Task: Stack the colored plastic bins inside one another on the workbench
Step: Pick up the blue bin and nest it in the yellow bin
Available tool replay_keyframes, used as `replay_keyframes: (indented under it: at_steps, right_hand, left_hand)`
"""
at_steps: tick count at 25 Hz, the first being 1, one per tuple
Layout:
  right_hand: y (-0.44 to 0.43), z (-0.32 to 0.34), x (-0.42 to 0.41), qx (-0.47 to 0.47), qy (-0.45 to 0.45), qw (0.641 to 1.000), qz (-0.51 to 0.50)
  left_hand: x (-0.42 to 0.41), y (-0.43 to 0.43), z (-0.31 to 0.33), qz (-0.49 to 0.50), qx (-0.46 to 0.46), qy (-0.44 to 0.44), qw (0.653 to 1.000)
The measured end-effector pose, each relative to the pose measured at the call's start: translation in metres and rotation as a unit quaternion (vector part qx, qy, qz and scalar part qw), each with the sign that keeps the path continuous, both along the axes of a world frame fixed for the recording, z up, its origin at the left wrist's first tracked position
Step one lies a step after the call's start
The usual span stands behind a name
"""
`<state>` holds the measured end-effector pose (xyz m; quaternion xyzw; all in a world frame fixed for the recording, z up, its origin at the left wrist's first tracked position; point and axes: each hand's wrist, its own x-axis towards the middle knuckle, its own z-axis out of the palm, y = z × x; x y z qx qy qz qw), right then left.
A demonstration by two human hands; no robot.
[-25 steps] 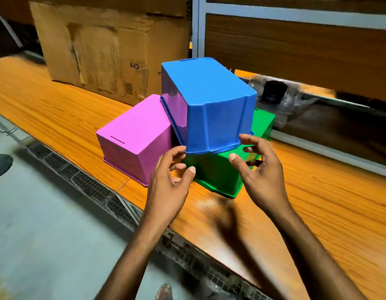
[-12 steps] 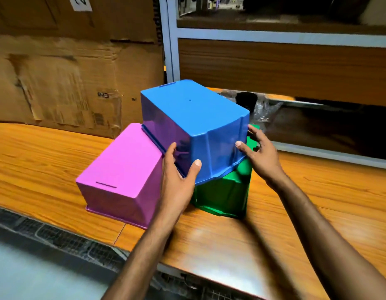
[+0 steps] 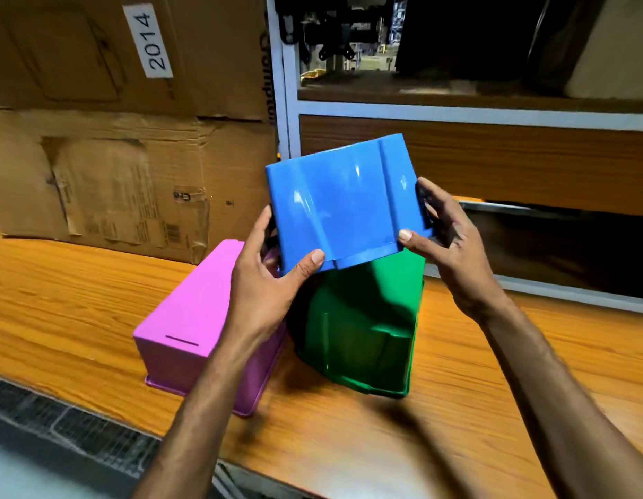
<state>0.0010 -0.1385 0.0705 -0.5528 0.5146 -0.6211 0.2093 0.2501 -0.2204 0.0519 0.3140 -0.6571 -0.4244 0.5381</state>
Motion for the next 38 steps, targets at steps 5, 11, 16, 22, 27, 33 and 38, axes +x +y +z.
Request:
replay_keyframes:
  at_steps: [5, 11, 16, 22, 27, 33, 38]
  right_hand:
    - [0.009, 0.037, -0.007, -0.018, 0.112, 0.993, 0.027]
    - [0.005, 0.066, 0.002, -0.154, 0.114, 0.981, -0.032]
    - [0.008, 0.083, 0.003, -0.155, 0.079, 0.984, -0.039]
    - [0.005, 0.073, -0.002, -0.126, 0.105, 0.984, -0.076]
    - [-0.007, 0.056, -0.001, -0.141, -0.034, 0.959, -0.243]
    - [-0.01, 0.049, -0.006, -0.131, -0.129, 0.947, -0.264]
    - [0.012, 0.043, -0.006, -0.025, -0.138, 0.987, -0.081]
  left_hand:
    - [0.008, -0.005, 0.038, 0.021, -0.07, 0.047, 0.996]
    - [0.013, -0.004, 0.074, 0.047, -0.122, 0.089, 0.987]
    - [0.01, -0.004, 0.074, 0.069, -0.113, 0.11, 0.985]
    - [0.009, -0.009, 0.089, 0.023, -0.098, 0.092, 0.991]
    - [0.003, -0.01, 0.083, -0.083, -0.066, -0.055, 0.993]
    - [0.0, -0.007, 0.037, 0.098, -0.107, -0.152, 0.978]
    - [-0.004, -0.008, 0.036, 0.149, -0.111, -0.037, 0.982]
